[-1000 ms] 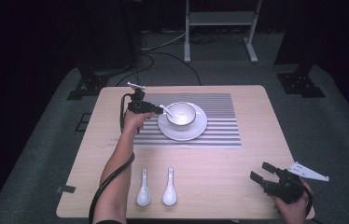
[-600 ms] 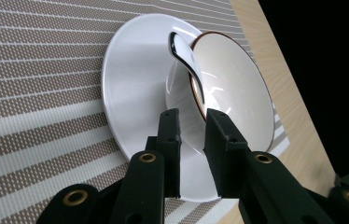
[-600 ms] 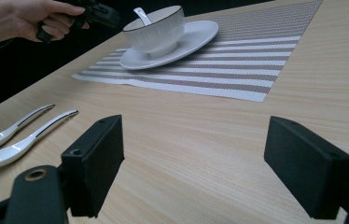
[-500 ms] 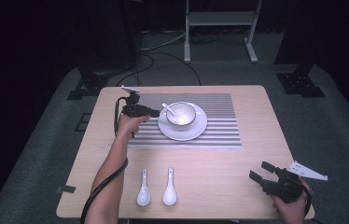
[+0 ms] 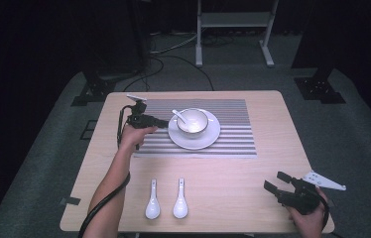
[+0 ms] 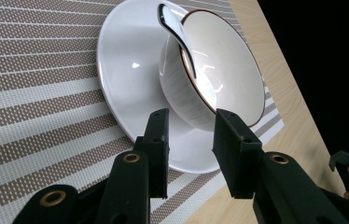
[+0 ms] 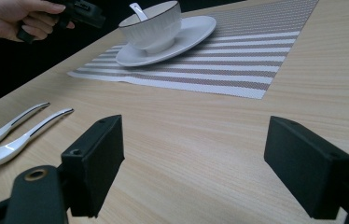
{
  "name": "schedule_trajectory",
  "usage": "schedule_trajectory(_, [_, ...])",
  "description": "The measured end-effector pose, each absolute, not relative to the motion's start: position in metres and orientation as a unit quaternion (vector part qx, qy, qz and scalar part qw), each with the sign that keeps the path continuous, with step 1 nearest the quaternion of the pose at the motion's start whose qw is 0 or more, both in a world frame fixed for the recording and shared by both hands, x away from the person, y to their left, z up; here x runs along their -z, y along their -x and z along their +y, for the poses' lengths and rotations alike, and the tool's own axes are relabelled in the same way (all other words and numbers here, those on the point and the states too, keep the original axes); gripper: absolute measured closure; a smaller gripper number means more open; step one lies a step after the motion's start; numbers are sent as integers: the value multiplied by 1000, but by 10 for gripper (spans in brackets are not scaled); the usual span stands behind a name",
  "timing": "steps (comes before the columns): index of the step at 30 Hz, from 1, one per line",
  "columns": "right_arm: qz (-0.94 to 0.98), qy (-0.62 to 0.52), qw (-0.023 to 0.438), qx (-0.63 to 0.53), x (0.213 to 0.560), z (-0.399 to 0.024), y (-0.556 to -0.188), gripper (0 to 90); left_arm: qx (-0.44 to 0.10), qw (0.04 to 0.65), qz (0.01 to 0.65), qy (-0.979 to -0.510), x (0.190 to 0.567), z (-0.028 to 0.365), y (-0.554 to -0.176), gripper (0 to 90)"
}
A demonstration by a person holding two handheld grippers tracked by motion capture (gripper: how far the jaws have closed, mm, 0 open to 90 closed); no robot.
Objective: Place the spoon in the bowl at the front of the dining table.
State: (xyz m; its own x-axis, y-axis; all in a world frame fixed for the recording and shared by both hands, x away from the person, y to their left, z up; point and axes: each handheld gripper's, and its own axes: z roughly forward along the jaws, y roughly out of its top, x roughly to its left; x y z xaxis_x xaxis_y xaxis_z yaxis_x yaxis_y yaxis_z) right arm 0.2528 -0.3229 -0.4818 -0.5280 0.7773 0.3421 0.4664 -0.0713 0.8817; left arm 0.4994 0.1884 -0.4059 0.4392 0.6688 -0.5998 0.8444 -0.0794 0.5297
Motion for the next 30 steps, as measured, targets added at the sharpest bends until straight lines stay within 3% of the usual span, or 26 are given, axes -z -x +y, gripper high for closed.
schedule_trajectory(30, [665, -471, 142, -563, 482, -327, -253, 188, 96, 434, 482, -755, 392, 182, -476, 432])
